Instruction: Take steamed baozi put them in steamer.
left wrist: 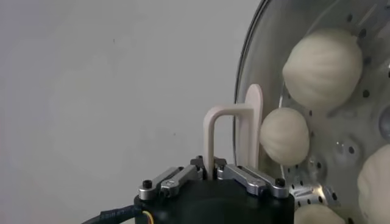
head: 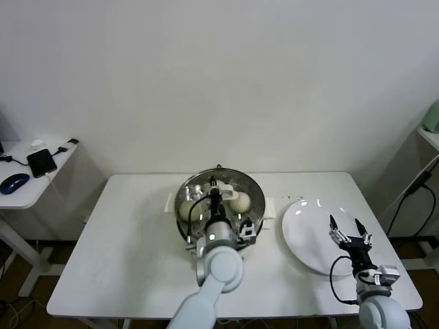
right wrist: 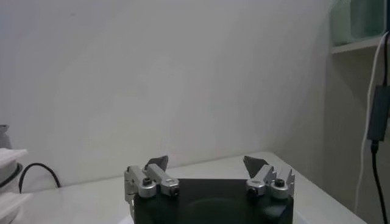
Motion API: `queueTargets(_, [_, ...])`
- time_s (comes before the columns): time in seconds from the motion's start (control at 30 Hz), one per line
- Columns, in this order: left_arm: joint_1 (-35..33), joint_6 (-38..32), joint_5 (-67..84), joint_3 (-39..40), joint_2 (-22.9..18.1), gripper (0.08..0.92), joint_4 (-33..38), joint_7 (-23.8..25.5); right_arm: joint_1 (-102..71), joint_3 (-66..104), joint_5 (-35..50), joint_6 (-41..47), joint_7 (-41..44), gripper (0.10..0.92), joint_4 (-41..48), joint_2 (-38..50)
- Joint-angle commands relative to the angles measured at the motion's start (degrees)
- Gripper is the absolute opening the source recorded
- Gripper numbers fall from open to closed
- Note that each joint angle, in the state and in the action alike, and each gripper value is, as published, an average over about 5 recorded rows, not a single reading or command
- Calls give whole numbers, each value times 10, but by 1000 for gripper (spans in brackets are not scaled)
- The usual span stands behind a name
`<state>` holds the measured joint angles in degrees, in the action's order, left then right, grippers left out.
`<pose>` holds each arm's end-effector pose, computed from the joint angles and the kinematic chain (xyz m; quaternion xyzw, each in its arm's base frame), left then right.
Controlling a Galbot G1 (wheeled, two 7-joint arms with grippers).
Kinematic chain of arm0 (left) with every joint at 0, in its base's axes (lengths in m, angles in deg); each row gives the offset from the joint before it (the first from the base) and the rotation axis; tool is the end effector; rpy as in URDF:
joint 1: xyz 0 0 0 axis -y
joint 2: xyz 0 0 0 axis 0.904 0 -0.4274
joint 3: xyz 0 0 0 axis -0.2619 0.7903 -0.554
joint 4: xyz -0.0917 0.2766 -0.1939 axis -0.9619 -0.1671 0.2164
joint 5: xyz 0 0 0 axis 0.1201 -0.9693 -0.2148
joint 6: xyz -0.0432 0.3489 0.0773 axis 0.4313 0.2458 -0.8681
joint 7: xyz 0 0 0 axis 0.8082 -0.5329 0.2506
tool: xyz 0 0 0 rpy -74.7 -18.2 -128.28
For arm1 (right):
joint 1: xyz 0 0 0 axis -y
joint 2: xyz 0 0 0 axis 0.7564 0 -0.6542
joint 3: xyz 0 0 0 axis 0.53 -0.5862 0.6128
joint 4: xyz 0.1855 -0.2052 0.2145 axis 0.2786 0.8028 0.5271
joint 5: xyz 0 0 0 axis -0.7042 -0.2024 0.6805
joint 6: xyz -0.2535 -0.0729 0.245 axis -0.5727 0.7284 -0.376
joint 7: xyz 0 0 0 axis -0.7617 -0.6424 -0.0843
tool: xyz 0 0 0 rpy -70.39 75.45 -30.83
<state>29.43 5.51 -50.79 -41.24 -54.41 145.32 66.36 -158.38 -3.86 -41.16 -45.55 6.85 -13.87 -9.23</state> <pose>0.3194 -0.2052 -0.2697 0.0203 -0.7050 -0.7049 0.0753 0.2469 -0.1659 -0.3792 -0.0400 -0.9954 -0.0727 0.0474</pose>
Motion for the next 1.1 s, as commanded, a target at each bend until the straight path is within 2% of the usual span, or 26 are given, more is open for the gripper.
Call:
queueTargets(0.03, [-4,-5,3,-2,-28,159,-5,-12,1,-1,0,-1,0,823,1,-1])
queueTargets(0.53, [-15,-24,21,-6,-27,176,6,-20,-1,-1,-1,-2,1,823,1,-2])
queueTargets(0.77, [-46,-41,29,-3,-16,362,53,-18,0,-1,-1,-3,1,823,2,-3])
queueTargets(1.1, [-91,-48,43,2,2,647,135,16,0,-3,-2,-2,1,823,3,-3])
